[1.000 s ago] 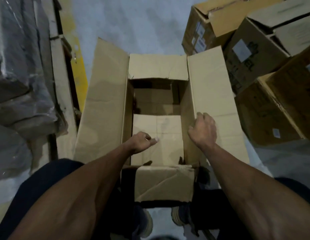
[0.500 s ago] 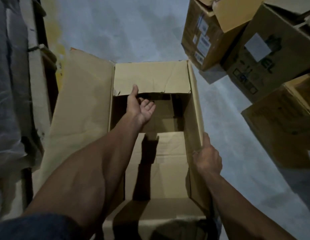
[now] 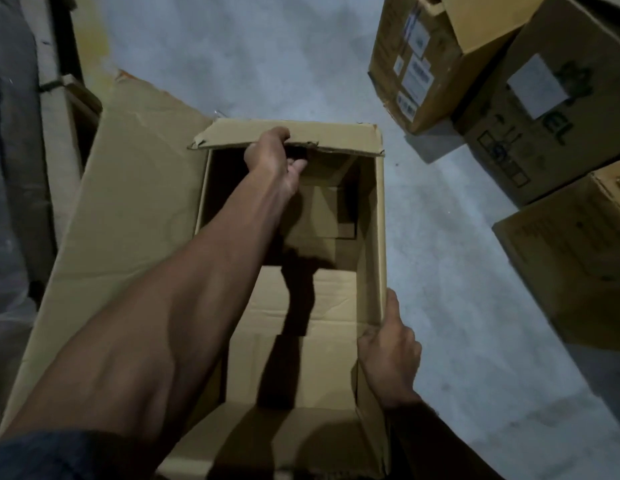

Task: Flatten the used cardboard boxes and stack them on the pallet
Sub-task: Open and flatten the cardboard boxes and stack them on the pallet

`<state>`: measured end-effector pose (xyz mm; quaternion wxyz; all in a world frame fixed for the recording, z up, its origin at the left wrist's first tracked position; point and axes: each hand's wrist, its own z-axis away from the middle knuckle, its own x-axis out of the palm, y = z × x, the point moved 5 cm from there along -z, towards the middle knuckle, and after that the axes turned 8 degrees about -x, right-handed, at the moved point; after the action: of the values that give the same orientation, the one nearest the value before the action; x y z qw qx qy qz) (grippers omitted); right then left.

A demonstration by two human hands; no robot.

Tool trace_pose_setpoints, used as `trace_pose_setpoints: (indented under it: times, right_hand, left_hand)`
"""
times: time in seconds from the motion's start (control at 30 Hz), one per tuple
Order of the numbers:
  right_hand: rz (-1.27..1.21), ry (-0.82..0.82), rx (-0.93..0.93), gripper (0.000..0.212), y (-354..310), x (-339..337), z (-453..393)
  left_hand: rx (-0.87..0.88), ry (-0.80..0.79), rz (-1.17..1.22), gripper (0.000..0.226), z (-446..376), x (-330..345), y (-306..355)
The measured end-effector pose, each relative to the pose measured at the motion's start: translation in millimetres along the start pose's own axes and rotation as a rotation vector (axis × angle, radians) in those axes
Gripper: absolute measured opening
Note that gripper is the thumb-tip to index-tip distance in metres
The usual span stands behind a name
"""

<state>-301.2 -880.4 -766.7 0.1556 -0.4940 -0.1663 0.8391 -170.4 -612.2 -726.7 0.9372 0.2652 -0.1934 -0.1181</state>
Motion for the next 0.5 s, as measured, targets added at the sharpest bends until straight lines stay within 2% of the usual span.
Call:
trace_pose_setpoints:
  times: [0.07,0.1,0.2,0.27,0.33,0.4,0.43,0.5]
  right_hand:
    - [0.01,0.02,0.009,0.071,-1.9,-0.5,1.8]
    - [0.008,0.032,0.013,0.071,-3.0,-0.3,2.3]
    - [0.011,0.036,0.022,0.072,-5.5,0.9,1.9]
    - [0.01,0.026,0.023,0.074,-6.5,0.7,0.3]
    - [0.019,0.019,0.022,0.075,-7.5,0.1,-0.6]
    - [0.036,0.013,0.024,0.075,-8.1,-0.2,-1.3]
    - [0.045,0.009,0.028,0.075,-8.1,0.0,-1.9]
    - [0.061,-0.012,0.045,0.077,-7.1,2.5,-3.5]
  left_hand:
    - [0.063,0.039,-0.063,0.035,4.7,10.8,13.9]
    - [0.07,-0.012,-0.079,0.03,6.3,20.3,20.0]
    - [0.149,-0.174,-0.227,0.061,0.4,46.2,32.4]
    - [0.322,-0.192,-0.571,0.064,-8.9,60.6,40.6]
    - [0.454,-0.195,-1.085,0.066,-21.6,69.9,38.5]
    - [0.531,-0.104,-1.654,0.071,-38.2,66.0,31.1]
    - [0.565,-0.043,-1.856,0.07,-45.9,63.1,30.6]
    - [0.713,-0.015,-2.053,0.063,-55.2,62.3,29.9]
